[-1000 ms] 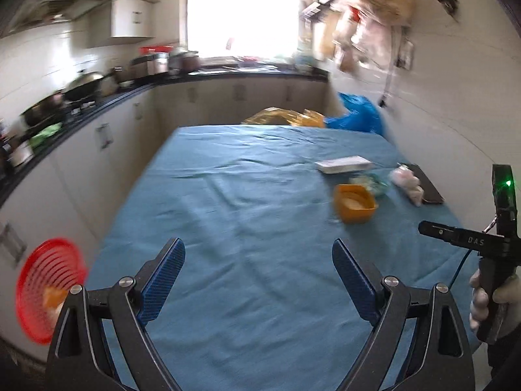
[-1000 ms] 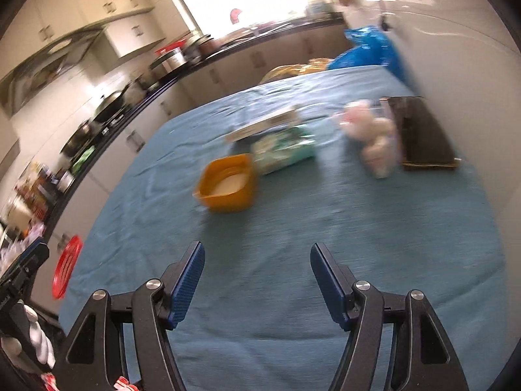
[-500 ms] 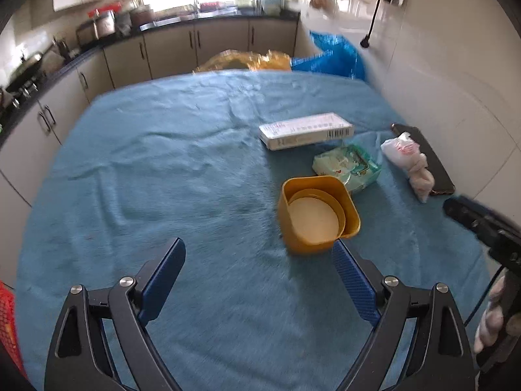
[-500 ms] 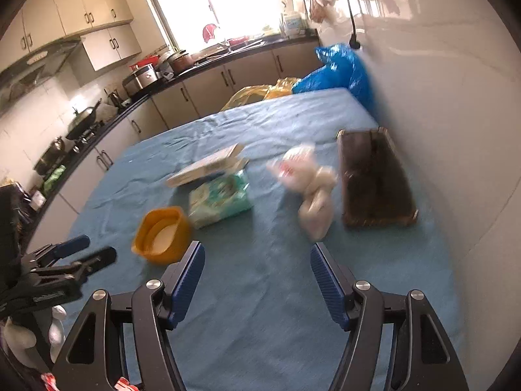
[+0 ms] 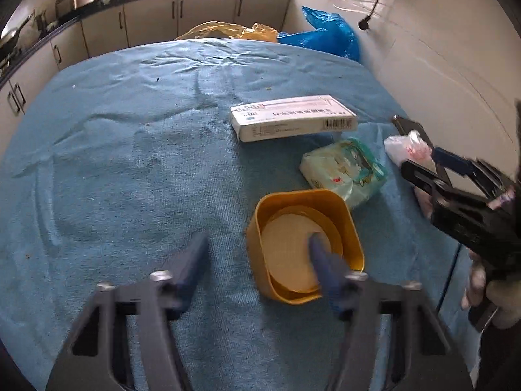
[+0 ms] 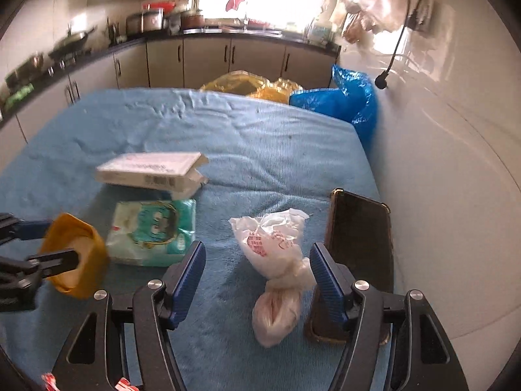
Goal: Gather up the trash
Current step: 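Grasp the orange container rim with the left gripper while the right grasps the white plastic bundle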
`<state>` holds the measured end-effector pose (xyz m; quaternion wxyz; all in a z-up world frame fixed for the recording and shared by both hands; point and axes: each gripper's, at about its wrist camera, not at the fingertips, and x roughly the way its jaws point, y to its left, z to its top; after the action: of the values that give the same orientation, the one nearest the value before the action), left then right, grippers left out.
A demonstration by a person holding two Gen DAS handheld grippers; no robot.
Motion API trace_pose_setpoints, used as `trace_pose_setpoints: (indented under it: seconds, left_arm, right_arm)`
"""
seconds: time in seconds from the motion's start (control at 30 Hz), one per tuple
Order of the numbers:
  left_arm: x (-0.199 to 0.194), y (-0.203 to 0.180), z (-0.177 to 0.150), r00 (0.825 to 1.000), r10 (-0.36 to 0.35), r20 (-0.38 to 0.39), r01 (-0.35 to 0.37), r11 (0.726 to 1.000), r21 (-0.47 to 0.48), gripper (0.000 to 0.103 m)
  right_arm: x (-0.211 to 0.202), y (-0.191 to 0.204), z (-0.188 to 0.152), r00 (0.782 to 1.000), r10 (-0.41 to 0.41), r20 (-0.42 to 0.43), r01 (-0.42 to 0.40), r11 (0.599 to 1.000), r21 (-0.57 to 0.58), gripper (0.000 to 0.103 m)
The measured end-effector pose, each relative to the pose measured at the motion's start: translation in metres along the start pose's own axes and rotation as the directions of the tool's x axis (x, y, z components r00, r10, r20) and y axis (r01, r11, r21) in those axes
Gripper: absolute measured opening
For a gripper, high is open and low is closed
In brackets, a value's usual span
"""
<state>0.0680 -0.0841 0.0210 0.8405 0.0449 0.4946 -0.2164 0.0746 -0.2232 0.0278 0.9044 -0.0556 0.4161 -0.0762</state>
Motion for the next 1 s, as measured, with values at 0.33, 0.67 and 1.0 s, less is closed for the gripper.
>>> trace_pose_setpoints:
  seconds: [0.33,0.67,1.0]
  left_arm:
    - [-0.031,0.02,-0.031,1.0,-0.014,-0.007,0.013,0.999,-0.035,0.006]
    - [-0.109,0.06,-0.088,0.996,0.033,0.088,-0.023,0.993,-0.112,0.006]
    - [-0.166,0.103,-0.149,0.972,0.157,0.177,-0.112,0.964,-0.239,0.006]
  right_arm:
    - [-0.004,-0.003,0.004,0.999,-0.01,-0.042,0.012,0.999,0.031,0.026]
    - [-0.095,0.031,-0.021,0.956,0.288,0.052,-0.292,0.95,0.112,0.026]
    - [-0.149,0.128,-0.055,0.906,0.415,0.083,-0.417,0.909,-0.002,0.026]
